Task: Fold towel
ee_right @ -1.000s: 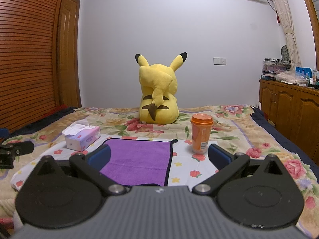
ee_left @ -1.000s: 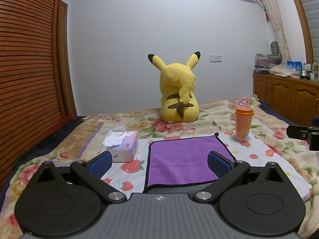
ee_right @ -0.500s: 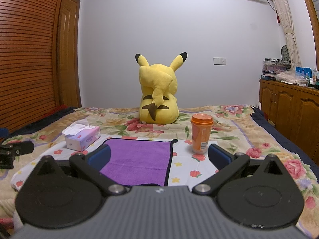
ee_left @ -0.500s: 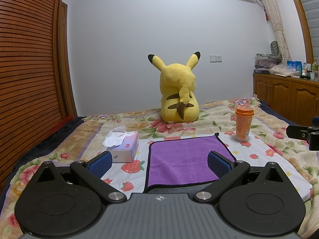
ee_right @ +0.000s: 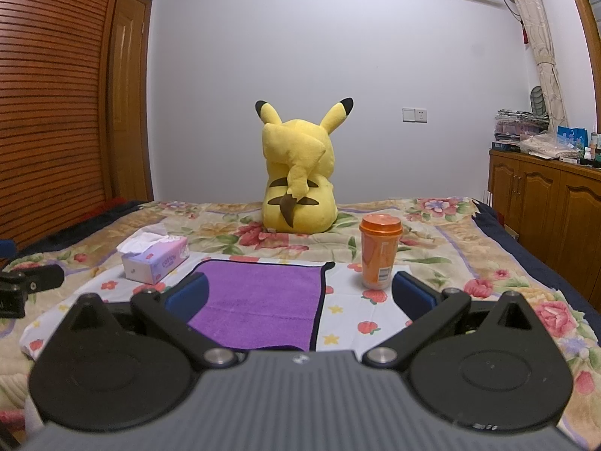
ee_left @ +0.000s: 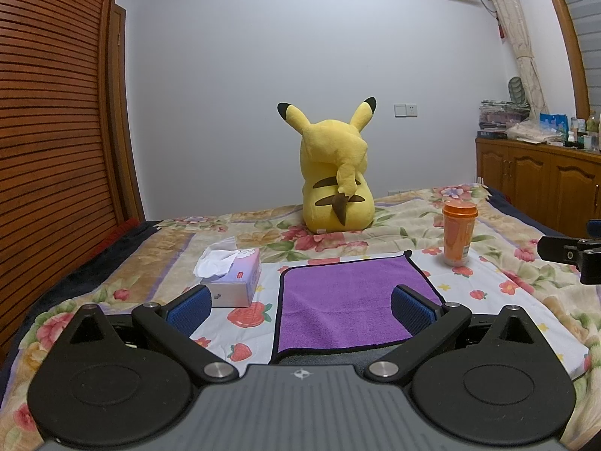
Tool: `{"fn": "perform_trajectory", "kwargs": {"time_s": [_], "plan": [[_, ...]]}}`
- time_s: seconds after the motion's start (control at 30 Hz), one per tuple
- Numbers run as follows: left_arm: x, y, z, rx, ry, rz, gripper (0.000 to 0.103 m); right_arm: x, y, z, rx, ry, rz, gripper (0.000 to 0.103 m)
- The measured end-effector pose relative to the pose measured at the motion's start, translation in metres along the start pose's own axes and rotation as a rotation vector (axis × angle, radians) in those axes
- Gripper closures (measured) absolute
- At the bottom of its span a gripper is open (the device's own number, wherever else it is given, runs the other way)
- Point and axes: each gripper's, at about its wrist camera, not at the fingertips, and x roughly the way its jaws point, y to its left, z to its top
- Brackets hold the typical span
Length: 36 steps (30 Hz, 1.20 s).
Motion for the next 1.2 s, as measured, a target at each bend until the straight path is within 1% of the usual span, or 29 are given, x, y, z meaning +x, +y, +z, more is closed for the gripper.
{"fn": "perform_trajectory", "kwargs": {"time_s": [0.57,0.67,0.83,0.9,1.2], "plan": [[0.0,0.0,0.0,0.003,0.0,0.0,0.0,0.0,0.001,0.001,-0.001,0.001,0.0,0.0],[-0.001,0.004,0.004,0.003,0.002,0.0,0.0,0.0,0.003,0.002,-0.001,0.001,0.0,0.0],[0.003,0.008,0.008,0.008,0.015,-0.002,0.0,0.005,0.004,0.002,-0.002,0.011,0.003,0.0],[0.007,0.003,0.003,0.014,0.02,-0.004,0.0,0.003,0.005,0.001,-0.004,0.017,0.004,0.0],[0.027,0.001,-0.002,0.028,0.078,-0.002,0.0,0.018,0.006,0.0,-0.011,0.051,0.008,0.0]]}}
